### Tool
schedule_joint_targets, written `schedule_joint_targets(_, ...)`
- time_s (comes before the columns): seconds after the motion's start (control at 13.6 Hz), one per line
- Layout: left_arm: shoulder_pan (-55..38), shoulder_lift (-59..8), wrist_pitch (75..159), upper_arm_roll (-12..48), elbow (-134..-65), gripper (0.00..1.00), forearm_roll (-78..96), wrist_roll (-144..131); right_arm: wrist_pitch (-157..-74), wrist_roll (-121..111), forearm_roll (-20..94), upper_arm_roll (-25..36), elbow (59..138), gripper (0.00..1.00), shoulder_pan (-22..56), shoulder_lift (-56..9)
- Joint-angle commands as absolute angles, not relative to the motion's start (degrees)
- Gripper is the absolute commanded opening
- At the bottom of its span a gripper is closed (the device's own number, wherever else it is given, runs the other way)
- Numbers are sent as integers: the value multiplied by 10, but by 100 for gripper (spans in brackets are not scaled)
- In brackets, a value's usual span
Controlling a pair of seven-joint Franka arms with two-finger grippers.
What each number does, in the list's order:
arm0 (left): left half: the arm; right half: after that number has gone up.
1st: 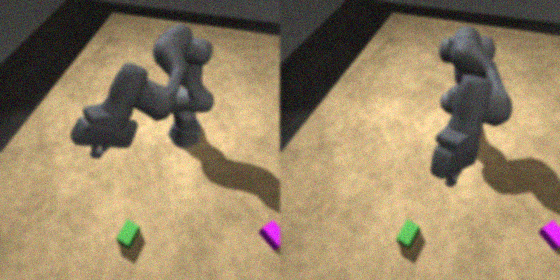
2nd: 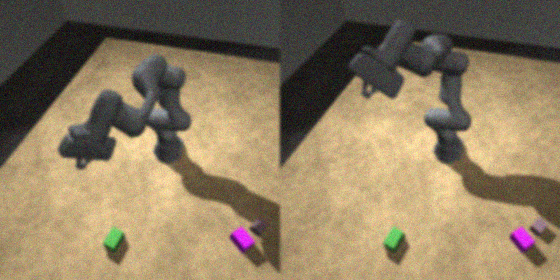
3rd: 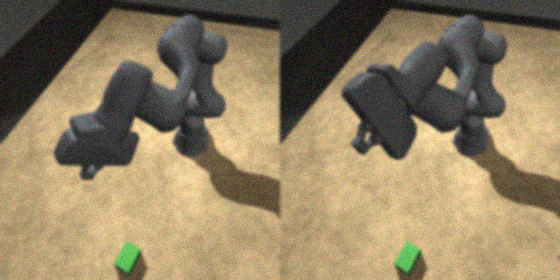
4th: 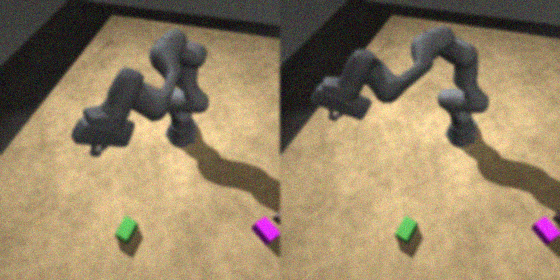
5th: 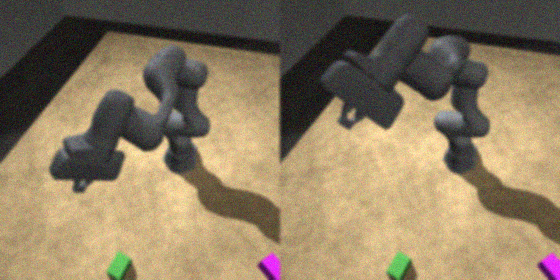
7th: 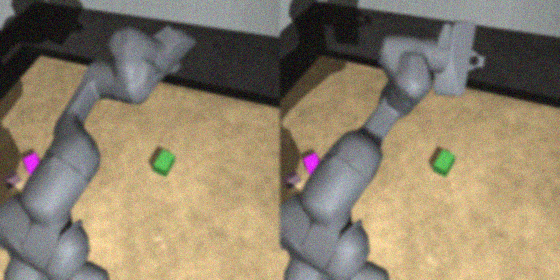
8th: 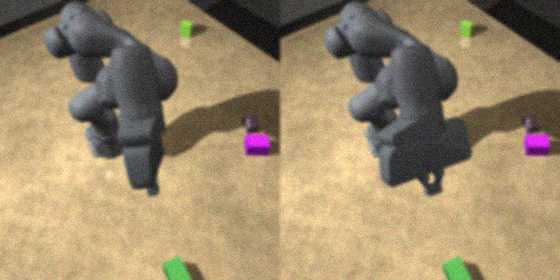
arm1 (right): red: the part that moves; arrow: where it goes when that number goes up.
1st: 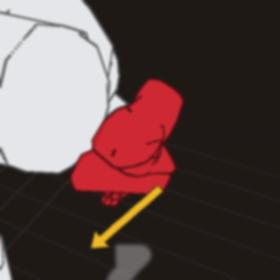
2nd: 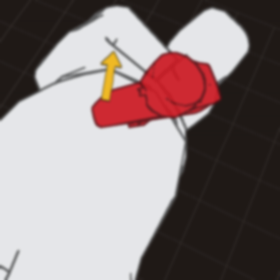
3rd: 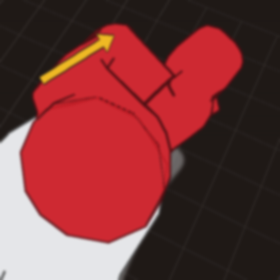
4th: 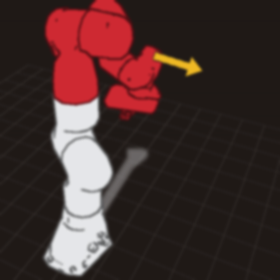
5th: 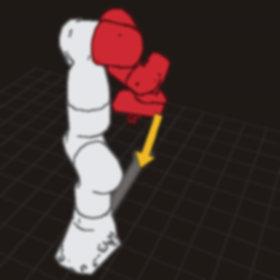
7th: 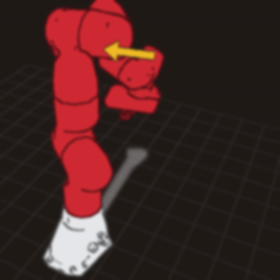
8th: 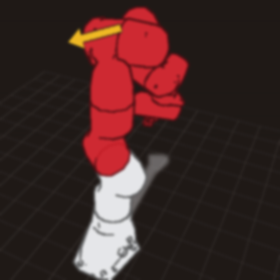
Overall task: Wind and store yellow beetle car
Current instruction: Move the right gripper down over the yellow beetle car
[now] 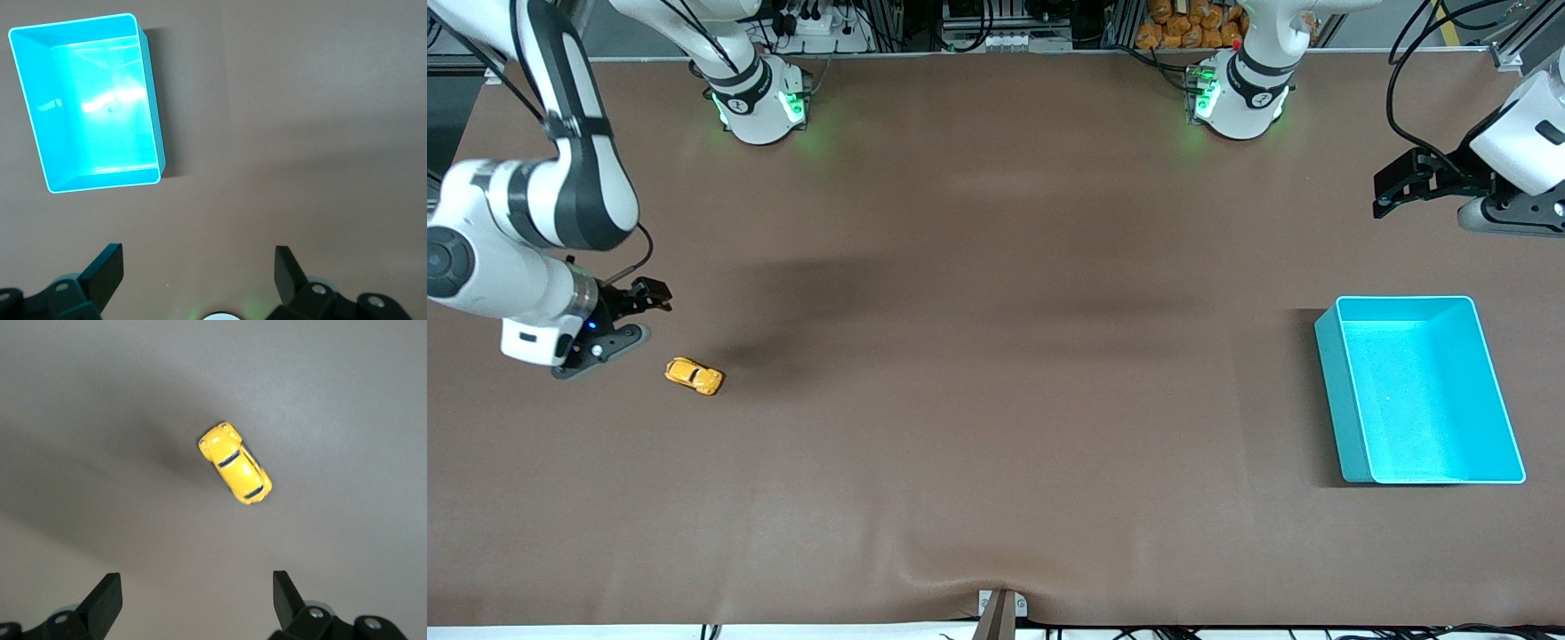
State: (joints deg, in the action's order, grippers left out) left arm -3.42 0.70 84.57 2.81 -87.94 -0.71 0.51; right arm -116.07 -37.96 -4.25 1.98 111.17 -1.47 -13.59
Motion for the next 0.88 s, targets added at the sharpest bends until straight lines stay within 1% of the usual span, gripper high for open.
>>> schedule_joint_targets(0.0, -34, 11, 850, 27, -880, 100, -4, 16, -1236, -529, -47, 16, 1137, 100, -35, -148)
schedule_joint_targets(0.15, -34, 11, 850, 27, -880, 100, -4, 16, -1275, -579, -48, 16, 1137, 100, -40, -176)
schedule_joint_targets(0.37, -34, 11, 850, 27, -880, 100, -4, 16, -1313, -593, -47, 15, 1133, 100, -30, -205)
schedule_joint_targets(0.51, -33, 11, 850, 27, -880, 100, -4, 16, -1324, -652, -43, 14, 1129, 100, -18, -231)
schedule_joint_targets(0.66, -35, 11, 850, 26, -879, 100, -5, 16, -1328, -669, -43, 14, 1129, 100, -17, -235)
schedule_joint_targets(0.81, -36, 11, 850, 27, -879, 100, -5, 16, -1331, -674, -43, 14, 1129, 100, -18, -251)
